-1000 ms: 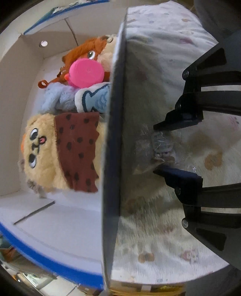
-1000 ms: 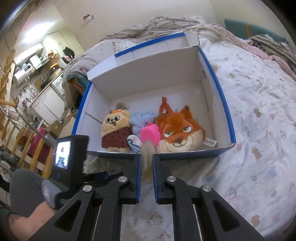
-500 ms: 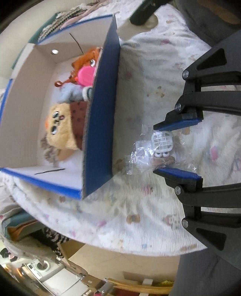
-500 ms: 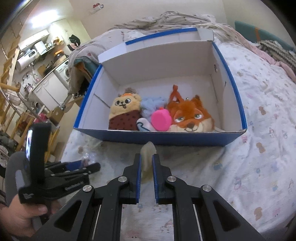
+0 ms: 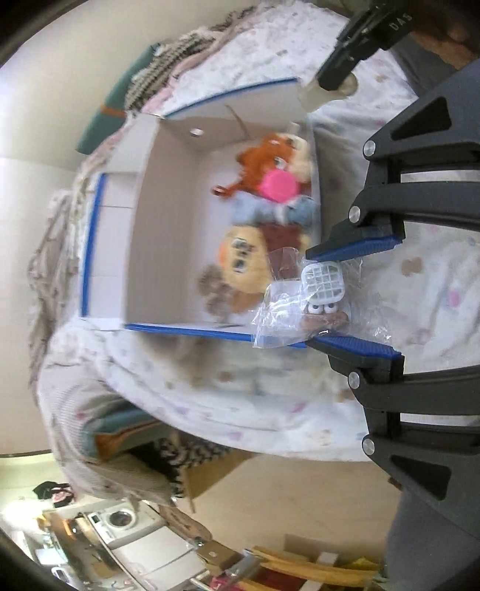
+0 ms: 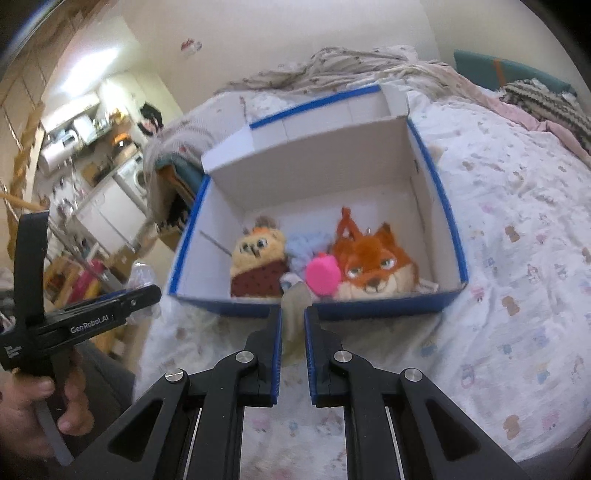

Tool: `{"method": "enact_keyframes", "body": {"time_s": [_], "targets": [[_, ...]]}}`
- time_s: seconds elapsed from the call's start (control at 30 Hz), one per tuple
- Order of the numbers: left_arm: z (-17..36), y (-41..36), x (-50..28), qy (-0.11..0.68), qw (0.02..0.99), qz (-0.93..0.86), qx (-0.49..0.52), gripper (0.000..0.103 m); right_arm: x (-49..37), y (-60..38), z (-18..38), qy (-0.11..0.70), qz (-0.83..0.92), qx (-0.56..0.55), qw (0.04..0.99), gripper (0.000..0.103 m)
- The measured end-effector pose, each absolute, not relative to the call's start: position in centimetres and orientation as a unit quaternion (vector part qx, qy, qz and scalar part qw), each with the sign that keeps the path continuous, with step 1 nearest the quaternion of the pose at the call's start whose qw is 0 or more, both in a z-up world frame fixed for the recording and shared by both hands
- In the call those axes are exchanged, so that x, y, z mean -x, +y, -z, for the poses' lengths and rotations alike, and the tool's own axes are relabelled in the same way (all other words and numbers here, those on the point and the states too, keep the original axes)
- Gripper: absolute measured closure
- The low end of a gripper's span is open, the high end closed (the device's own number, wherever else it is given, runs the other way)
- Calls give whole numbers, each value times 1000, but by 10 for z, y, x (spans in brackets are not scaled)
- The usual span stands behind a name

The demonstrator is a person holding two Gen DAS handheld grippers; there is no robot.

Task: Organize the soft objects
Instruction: 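Carry the plastic bag and tan card into the box with both tools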

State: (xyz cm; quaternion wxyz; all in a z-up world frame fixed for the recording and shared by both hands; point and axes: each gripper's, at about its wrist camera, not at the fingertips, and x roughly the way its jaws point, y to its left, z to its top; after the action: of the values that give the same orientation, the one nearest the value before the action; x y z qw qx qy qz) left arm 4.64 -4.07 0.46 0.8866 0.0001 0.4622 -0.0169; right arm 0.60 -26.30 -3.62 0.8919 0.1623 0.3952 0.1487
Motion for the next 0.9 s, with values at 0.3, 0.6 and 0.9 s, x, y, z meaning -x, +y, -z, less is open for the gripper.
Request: {"method": "enact_keyframes", "body": {"time_s": [0.3,0.6,0.9], "targets": [[-24,-61,-96,424,905,25,-16,68,-51,-267,14,374,-140,-155,904,90],[17,-82,-139,438,898,21,-43,68,-109,-270,45,387,-118,-140,904,90],[55,-98,-168,462,884,25,-63,68,-129,-274,74,439,-103,-133,882,89]]}}
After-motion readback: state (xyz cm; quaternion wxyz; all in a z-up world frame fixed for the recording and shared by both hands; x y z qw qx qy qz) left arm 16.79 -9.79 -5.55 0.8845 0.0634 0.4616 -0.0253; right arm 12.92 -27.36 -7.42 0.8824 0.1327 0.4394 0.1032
